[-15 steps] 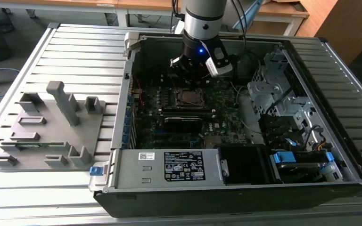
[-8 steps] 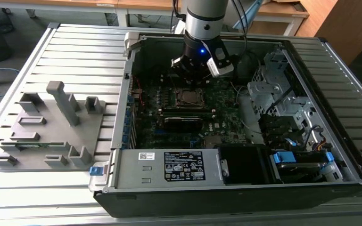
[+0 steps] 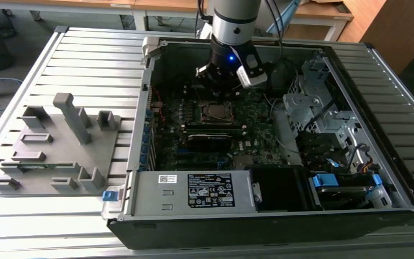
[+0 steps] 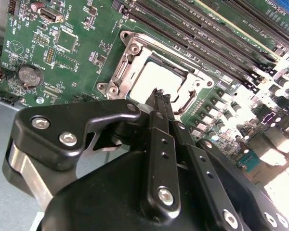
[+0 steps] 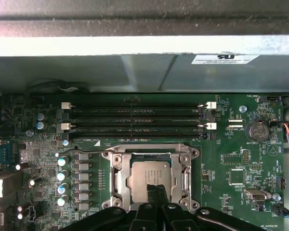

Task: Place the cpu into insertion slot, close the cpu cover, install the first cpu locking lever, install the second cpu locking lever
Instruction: 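Install the first cpu locking lever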

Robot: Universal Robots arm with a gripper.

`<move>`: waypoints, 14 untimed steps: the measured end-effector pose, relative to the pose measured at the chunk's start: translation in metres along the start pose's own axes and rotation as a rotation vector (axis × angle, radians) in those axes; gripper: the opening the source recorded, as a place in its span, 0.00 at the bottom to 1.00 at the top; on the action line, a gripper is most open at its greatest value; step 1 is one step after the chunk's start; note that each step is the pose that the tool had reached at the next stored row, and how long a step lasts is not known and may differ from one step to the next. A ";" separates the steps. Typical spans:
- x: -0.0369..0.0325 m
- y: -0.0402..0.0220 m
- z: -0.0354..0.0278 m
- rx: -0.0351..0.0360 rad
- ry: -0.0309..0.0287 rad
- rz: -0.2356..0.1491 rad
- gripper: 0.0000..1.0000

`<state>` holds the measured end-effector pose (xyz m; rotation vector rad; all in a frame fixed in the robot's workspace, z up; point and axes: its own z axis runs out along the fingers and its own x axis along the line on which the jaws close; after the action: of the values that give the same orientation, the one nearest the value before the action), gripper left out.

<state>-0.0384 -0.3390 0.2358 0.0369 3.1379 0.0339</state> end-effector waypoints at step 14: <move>-0.0001 0.0002 -0.0078 -0.0001 -0.0001 0.000 0.11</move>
<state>-0.0384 -0.3390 0.2436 0.0369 3.1378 0.0341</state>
